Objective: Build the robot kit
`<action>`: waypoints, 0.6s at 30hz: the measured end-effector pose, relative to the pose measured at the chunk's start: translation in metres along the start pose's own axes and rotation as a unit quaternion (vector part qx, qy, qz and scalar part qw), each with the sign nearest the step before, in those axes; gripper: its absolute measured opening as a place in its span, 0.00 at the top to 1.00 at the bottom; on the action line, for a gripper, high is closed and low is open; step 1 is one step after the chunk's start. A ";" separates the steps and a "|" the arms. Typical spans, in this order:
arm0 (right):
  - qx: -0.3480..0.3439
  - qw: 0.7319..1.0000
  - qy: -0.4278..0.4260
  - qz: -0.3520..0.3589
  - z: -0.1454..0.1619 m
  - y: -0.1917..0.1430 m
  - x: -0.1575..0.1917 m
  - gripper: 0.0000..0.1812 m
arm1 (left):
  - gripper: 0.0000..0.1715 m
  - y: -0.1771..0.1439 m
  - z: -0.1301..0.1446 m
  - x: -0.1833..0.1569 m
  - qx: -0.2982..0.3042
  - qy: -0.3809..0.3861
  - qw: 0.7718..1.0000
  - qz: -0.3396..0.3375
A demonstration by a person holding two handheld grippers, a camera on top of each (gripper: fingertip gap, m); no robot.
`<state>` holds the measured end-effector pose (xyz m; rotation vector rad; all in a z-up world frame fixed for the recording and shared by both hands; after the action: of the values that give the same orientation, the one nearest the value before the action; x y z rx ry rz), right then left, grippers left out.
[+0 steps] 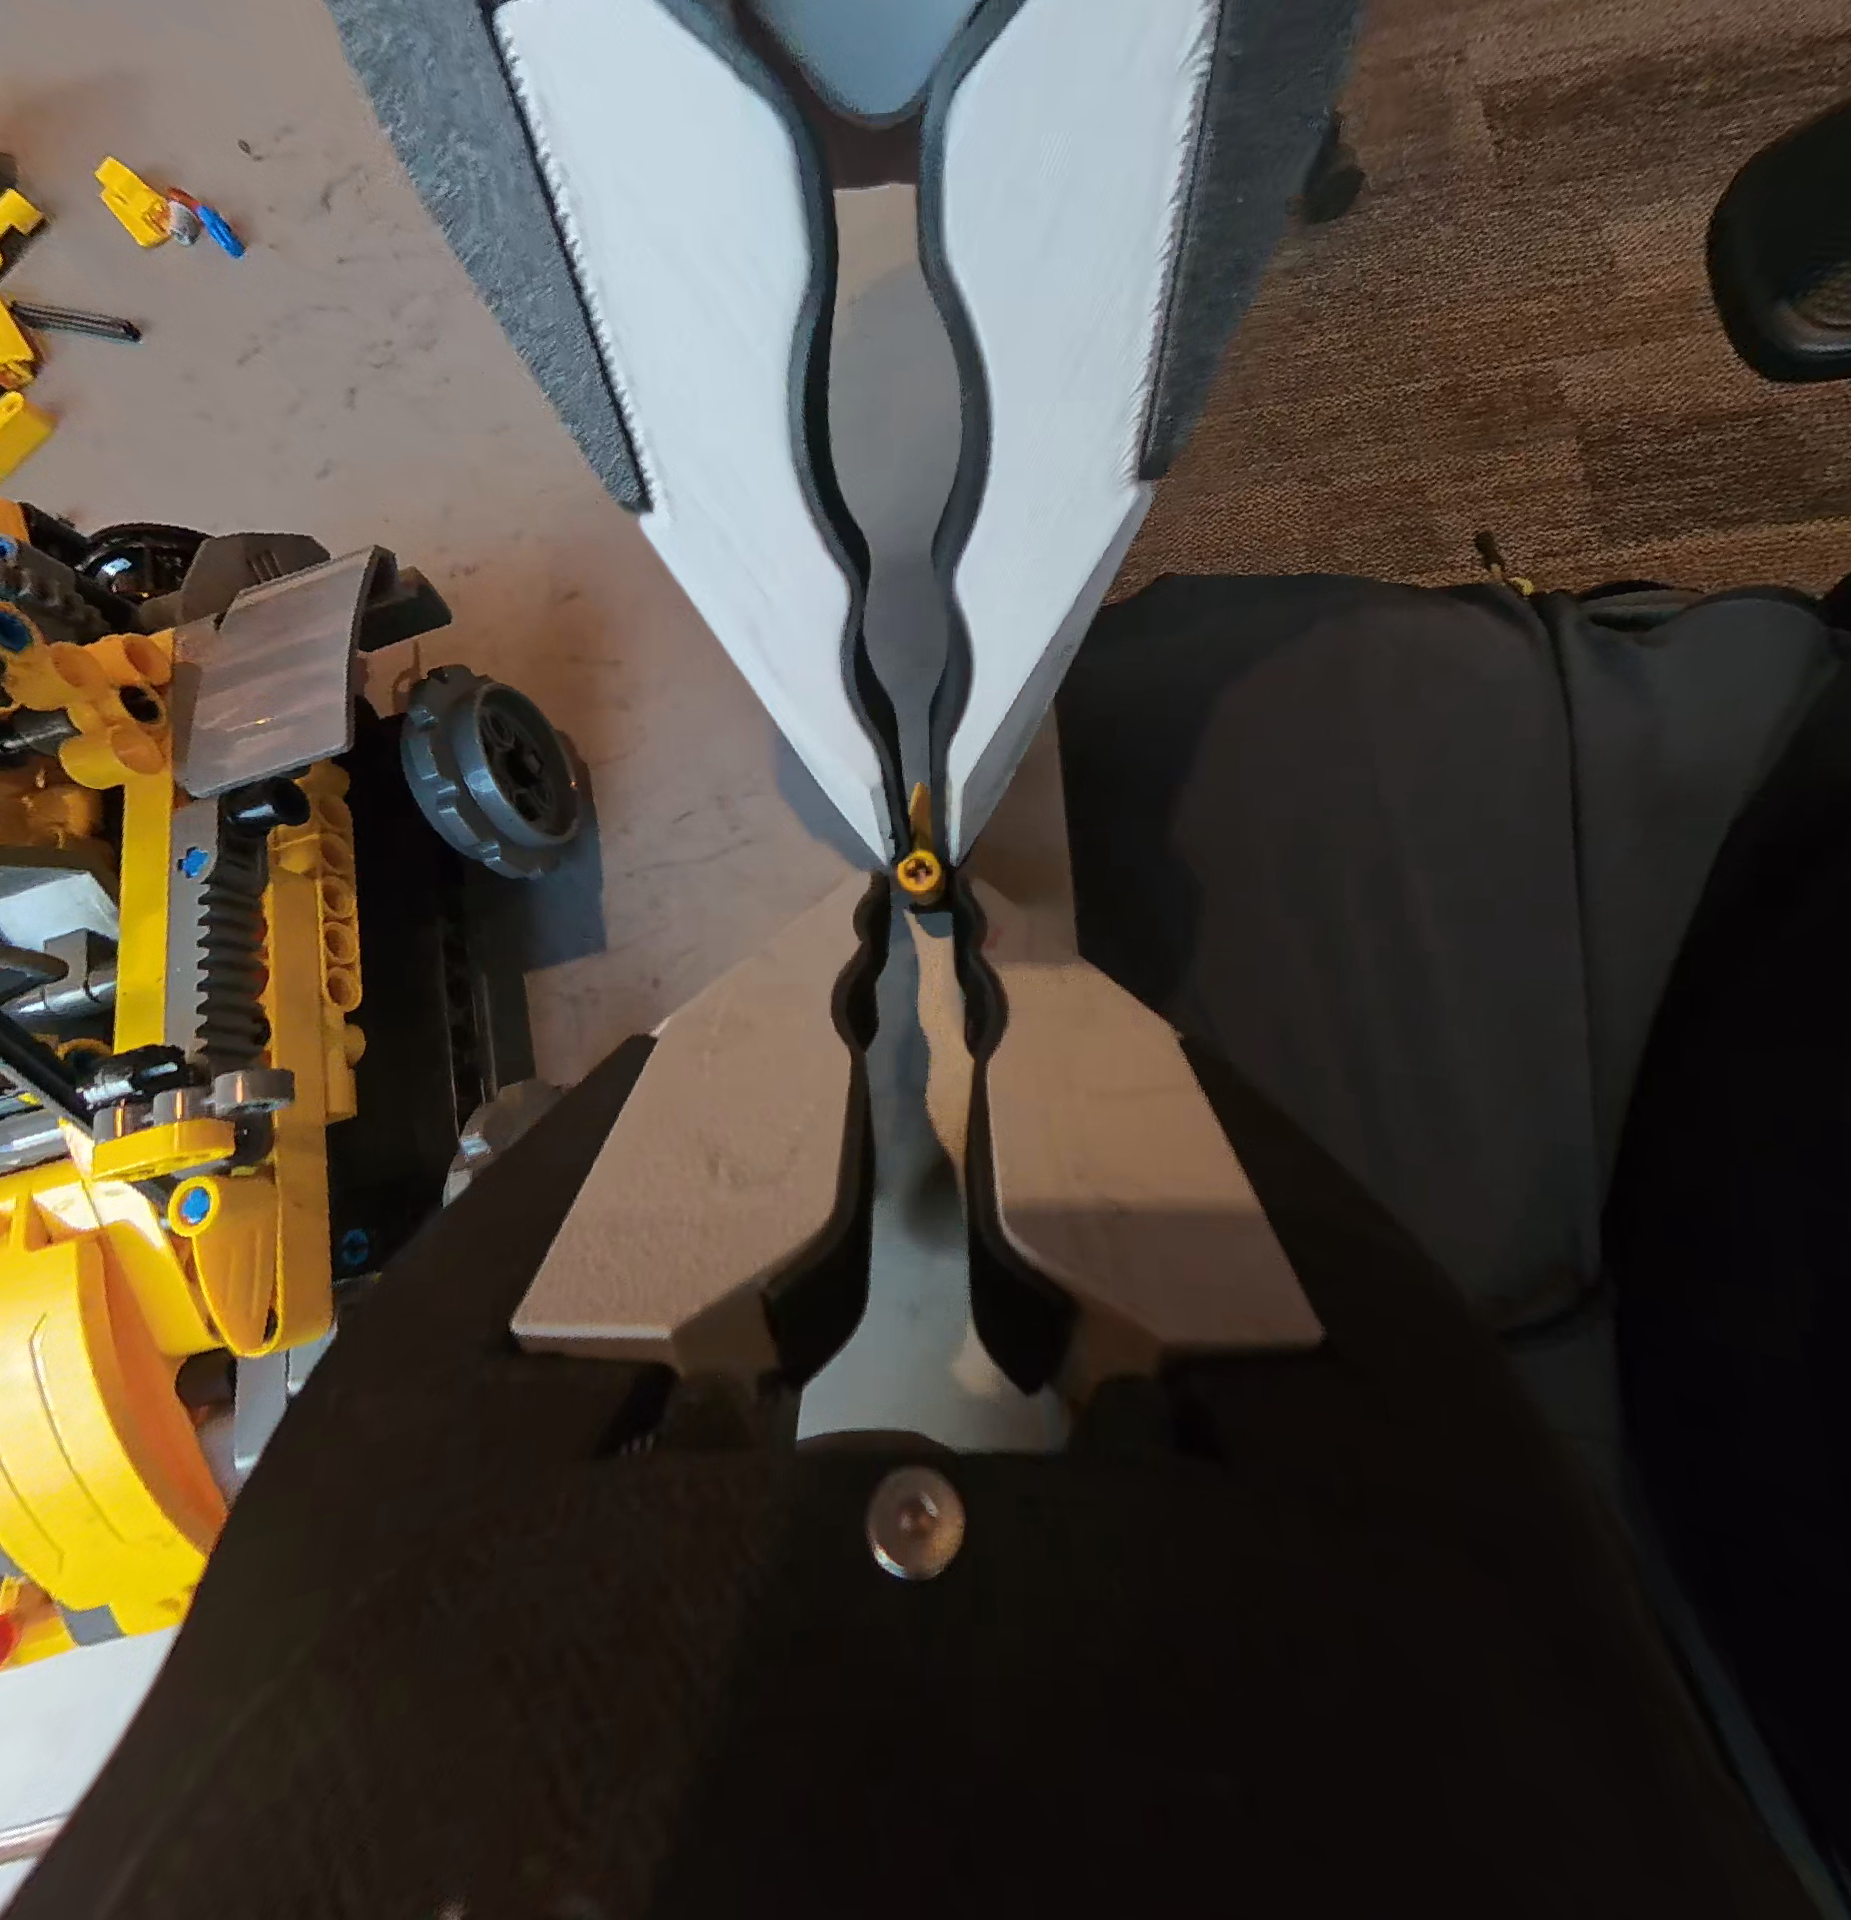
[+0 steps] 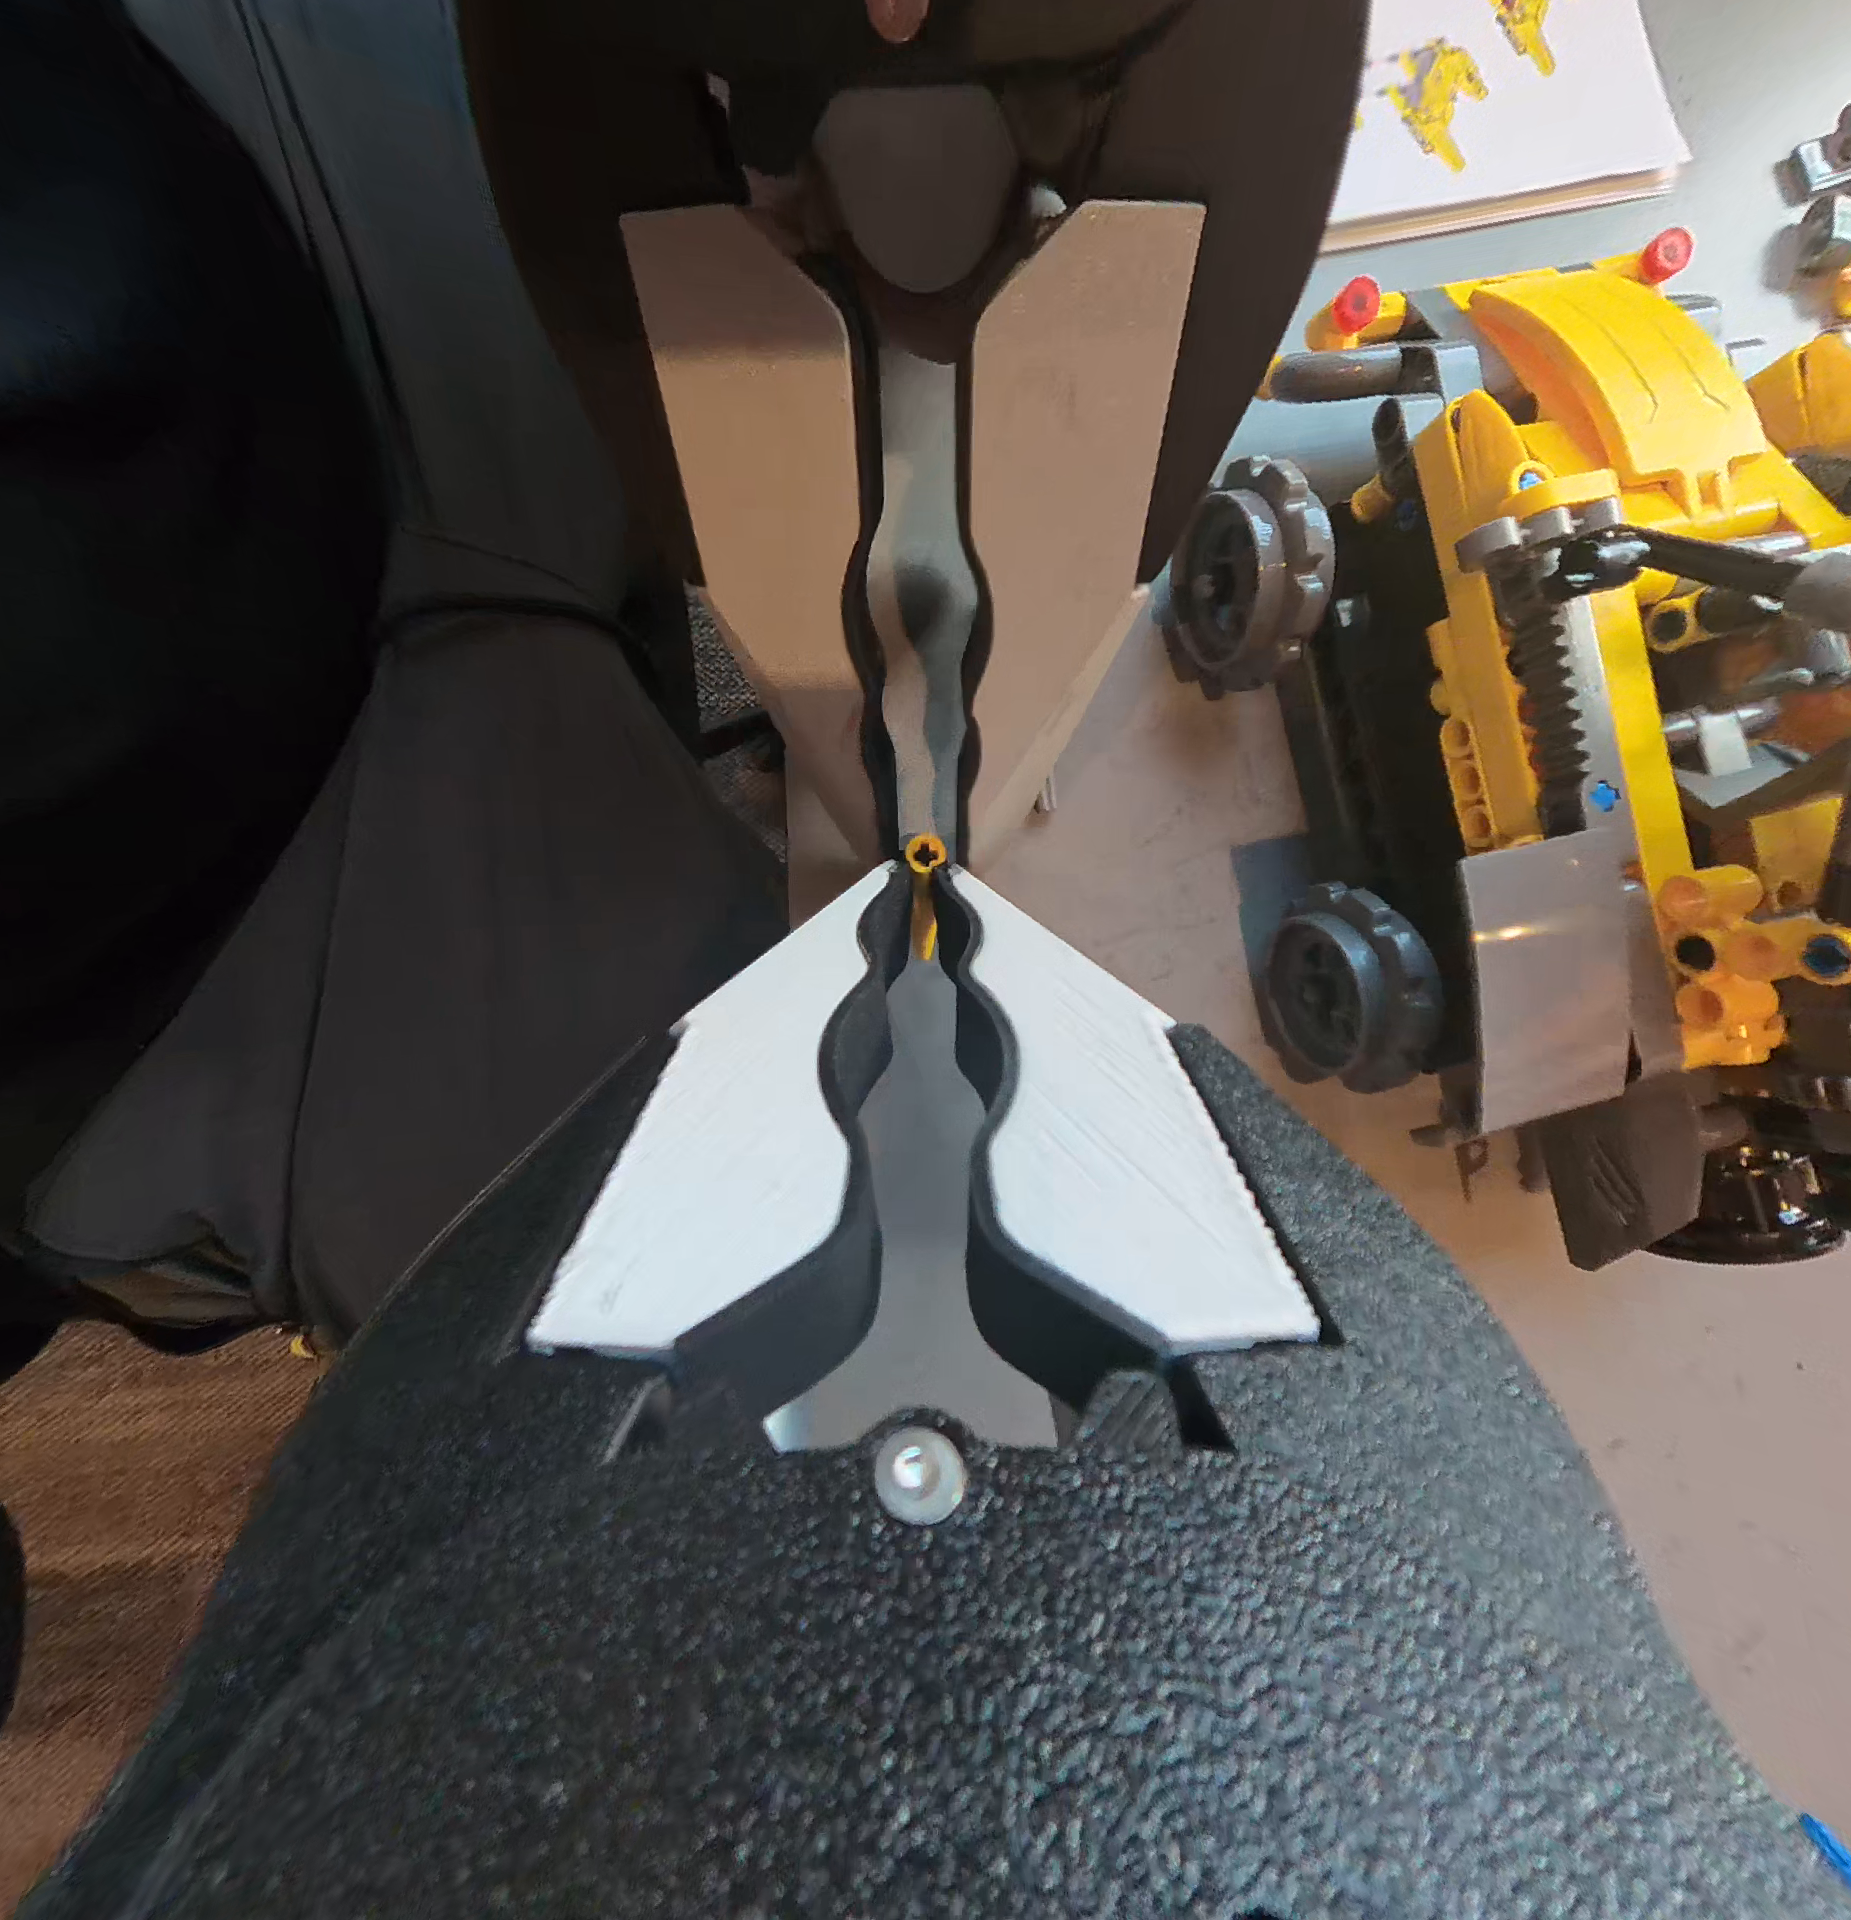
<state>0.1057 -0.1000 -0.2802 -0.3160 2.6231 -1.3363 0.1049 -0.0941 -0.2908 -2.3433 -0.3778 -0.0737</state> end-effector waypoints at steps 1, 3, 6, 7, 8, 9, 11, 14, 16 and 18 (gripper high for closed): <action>-0.006 1.000 0.001 0.003 0.000 0.000 0.001 0.99 | 0.94 0.000 0.000 0.000 -0.001 -0.004 1.000 0.002; -0.018 1.000 0.000 0.004 -0.001 0.002 0.003 0.99 | 0.94 -0.001 -0.001 -0.001 -0.005 -0.008 1.000 0.012; -0.013 1.000 -0.010 0.018 -0.001 0.002 0.003 0.99 | 0.95 -0.002 -0.001 -0.003 -0.006 -0.009 1.000 0.020; -0.011 1.000 -0.011 0.020 -0.001 0.002 0.003 0.99 | 0.96 -0.002 -0.002 -0.003 -0.007 -0.007 1.000 0.021; -0.010 1.000 -0.012 0.021 -0.001 0.002 0.003 0.99 | 0.96 -0.003 -0.001 -0.003 -0.009 -0.007 1.000 0.022; -0.010 1.000 -0.013 0.021 -0.001 0.002 0.003 0.99 | 0.96 -0.003 -0.002 -0.003 -0.010 -0.008 1.000 0.025; -0.008 1.000 -0.018 0.023 -0.001 0.002 0.003 0.99 | 0.95 -0.004 -0.002 -0.004 -0.012 -0.014 0.999 0.031; -0.004 0.999 -0.027 0.025 -0.001 0.002 0.002 0.99 | 0.94 -0.004 -0.002 -0.005 -0.012 -0.013 0.999 0.036; -0.001 0.999 -0.032 0.027 -0.001 0.002 0.002 0.99 | 0.96 -0.005 -0.002 -0.004 -0.011 -0.015 0.999 0.037; 0.003 0.999 -0.036 0.031 -0.001 0.002 0.002 0.99 | 0.97 -0.005 -0.002 -0.003 -0.009 -0.014 0.999 0.036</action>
<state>0.1032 -0.0986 -0.2812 -0.2734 2.5477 -1.2888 0.1008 -0.0933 -0.2866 -2.3748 -0.3068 -0.0104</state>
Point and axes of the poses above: each gripper's, where its closed fingertips meet, y out along the fingers, z out of its underside, x = y × z across the jaws, the point moved 1 cm from there along -y, back along the fingers, and after that the axes turned 2 degrees about -z, right-handed, at the moved point
